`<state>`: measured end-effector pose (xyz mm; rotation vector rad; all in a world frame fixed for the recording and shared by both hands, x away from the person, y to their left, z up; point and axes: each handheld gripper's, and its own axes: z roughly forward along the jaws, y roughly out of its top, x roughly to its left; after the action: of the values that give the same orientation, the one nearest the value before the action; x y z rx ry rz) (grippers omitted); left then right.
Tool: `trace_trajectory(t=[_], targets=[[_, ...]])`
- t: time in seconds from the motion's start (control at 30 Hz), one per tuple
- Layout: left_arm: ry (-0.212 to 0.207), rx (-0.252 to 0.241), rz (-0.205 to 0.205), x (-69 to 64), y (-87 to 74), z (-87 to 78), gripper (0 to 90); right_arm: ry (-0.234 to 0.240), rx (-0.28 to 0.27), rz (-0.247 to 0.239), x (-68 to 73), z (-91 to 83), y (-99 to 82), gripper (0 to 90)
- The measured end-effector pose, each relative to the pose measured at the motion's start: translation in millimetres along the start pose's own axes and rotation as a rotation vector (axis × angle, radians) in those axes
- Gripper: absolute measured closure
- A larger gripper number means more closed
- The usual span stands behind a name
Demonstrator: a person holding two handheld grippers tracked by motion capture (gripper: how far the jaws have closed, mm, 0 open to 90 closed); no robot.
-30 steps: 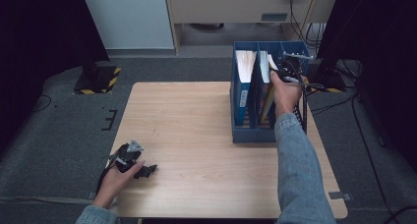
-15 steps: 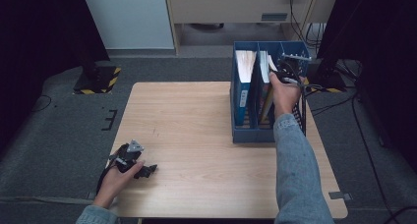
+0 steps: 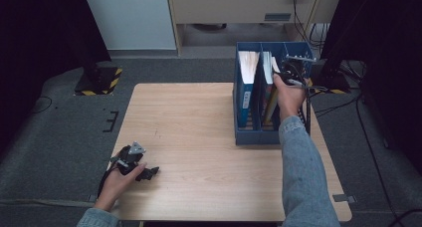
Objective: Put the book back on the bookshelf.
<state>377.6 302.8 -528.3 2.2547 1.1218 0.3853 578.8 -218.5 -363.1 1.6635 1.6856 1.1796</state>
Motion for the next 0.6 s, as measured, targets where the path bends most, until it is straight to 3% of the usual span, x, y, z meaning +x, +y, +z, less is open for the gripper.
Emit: trace_trajectory(t=[0.27, 0.6], targets=[[0.001, -0.001, 0.0, -0.1, -0.1, 0.1, 0.0, 0.006, 0.001, -0.01, 1.6, -7.6, 2.1, 63.6], [0.001, 0.0, 0.0, -0.6, 0.2, 0.2, 0.0, 0.008, -0.012, -0.028, 1.9, -34.2, 8.4, 61.4]])
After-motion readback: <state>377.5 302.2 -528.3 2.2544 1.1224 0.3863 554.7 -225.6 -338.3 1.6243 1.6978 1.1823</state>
